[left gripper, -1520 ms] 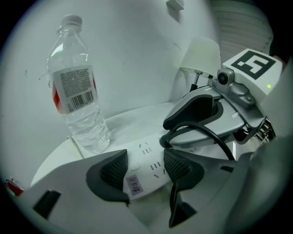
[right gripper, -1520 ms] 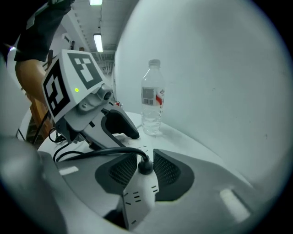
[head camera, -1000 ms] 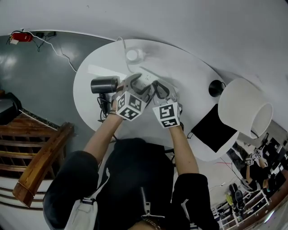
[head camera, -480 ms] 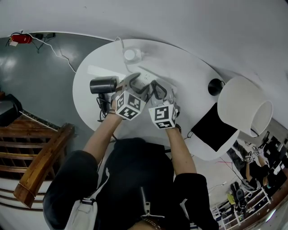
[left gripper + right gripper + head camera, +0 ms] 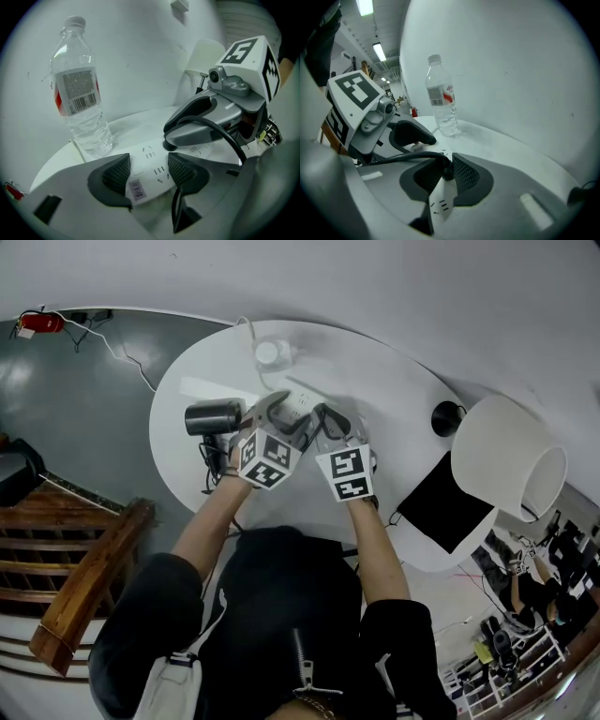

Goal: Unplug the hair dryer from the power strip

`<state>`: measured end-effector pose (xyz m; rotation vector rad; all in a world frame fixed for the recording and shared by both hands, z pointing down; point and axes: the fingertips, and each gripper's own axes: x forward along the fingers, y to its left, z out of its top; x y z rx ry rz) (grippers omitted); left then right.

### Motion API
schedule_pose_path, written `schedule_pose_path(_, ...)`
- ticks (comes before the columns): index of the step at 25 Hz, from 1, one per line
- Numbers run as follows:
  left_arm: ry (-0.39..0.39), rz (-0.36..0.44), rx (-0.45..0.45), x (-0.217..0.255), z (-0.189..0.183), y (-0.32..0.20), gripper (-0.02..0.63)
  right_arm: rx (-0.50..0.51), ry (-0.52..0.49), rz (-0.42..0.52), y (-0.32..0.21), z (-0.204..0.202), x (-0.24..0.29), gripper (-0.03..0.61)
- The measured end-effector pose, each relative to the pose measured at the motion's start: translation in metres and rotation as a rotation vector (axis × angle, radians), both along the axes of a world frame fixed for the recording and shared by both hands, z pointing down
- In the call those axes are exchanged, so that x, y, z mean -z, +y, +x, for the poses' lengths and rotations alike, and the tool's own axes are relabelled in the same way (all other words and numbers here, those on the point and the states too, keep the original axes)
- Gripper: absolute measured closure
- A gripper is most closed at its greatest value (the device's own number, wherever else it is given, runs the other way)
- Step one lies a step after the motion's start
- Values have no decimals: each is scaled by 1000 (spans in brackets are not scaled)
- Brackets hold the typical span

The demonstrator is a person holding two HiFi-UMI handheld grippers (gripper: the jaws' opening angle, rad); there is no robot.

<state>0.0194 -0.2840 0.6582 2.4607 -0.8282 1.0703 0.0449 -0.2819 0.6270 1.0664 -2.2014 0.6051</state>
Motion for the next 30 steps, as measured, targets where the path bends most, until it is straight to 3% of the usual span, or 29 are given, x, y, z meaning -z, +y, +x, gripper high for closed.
schedule_pose_path(12, 10, -2, 1, -2, 0, 0, 368, 65, 131, 94, 6, -6, 1, 526)
schedule_pose_path(30, 19, -4, 0, -1, 1, 0, 368, 67, 121, 87, 6, -4, 5, 531)
